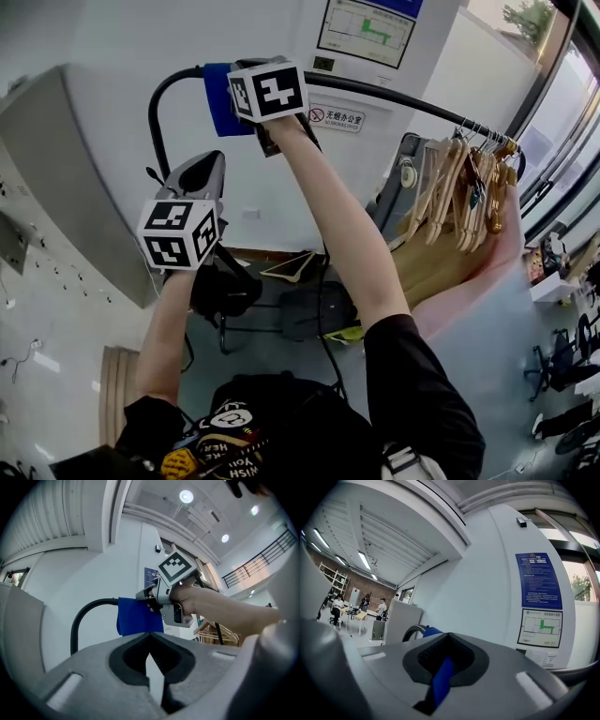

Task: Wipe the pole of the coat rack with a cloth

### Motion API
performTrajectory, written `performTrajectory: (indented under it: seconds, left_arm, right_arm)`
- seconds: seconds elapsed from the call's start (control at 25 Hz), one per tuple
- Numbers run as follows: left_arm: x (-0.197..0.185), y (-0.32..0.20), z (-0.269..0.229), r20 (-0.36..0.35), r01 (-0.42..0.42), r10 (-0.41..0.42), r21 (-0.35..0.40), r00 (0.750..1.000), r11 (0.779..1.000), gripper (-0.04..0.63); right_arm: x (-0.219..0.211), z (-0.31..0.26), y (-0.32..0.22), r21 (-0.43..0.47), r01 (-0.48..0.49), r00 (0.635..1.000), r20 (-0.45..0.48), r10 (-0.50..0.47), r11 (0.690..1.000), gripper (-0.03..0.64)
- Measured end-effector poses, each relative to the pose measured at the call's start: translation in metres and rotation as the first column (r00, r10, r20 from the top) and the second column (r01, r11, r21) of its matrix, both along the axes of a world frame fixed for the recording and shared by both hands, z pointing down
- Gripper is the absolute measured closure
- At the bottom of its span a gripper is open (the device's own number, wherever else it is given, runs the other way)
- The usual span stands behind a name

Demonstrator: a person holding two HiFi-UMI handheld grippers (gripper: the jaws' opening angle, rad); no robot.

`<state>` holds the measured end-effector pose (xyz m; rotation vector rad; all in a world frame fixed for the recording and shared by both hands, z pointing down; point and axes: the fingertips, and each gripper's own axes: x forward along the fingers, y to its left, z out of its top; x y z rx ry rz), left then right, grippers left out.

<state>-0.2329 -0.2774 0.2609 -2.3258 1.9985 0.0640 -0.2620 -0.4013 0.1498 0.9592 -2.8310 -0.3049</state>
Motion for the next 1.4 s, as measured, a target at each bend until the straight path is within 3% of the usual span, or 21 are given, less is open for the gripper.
performTrajectory:
  seconds: [0.16,0.4,0.68,0.8,0.96,1.08,1.16,1.28,1.4]
  left_arm:
    - [0.019,-0.012,-0.001,-0.003,-0.044,0.044,0.003,0.999,0.999,0.594]
    - [0.072,-0.037,-0.001,0.007,-0.150,0.150,0.002,0.989,0.989,0.594]
    - [0.117,-0.051,0.000,0.009,-0.227,0.227,0.006,0.974,0.974,0.594]
    - [0.123,-0.051,0.001,0.008,-0.237,0.236,0.002,0.972,0.972,0.594]
    - [0.125,-0.053,0.004,0.002,-0.233,0.233,-0.005,0.972,0.972,0.594]
    - [0.126,-0.049,0.006,-0.001,-0.235,0.235,-0.005,0.972,0.972,0.594]
    - [0.125,-0.044,0.009,-0.014,-0.235,0.235,-0.001,0.972,0.972,0.594]
    - [0.128,-0.032,0.026,-0.034,-0.244,0.243,-0.013,0.969,0.970,0.592]
    - [0.135,-0.021,0.048,-0.029,-0.241,0.240,-0.043,0.970,0.970,0.592]
  right_arm:
    - [0.044,-0.001,-0.013,-0.001,-0.048,0.999,0.019,0.048,0.999,0.617]
    - [0.171,-0.003,-0.048,-0.026,-0.203,0.975,0.086,0.205,0.979,0.617]
    - [0.340,-0.008,-0.094,-0.139,-0.383,0.886,0.224,0.406,0.913,0.617]
    - [0.387,-0.010,-0.104,-0.147,-0.442,0.854,0.234,0.465,0.885,0.617]
    - [0.392,-0.020,-0.093,-0.077,-0.398,0.872,0.277,0.403,0.914,0.615]
    - [0.395,-0.028,-0.051,0.017,-0.357,0.863,0.388,0.323,0.934,0.615]
    - [0.384,-0.009,-0.014,0.046,-0.302,0.877,0.404,0.259,0.952,0.615]
    - [0.359,0.060,0.035,-0.010,-0.246,0.910,0.342,0.235,0.969,0.615]
    - [0.340,0.126,0.064,-0.115,-0.260,0.918,0.277,0.282,0.959,0.615]
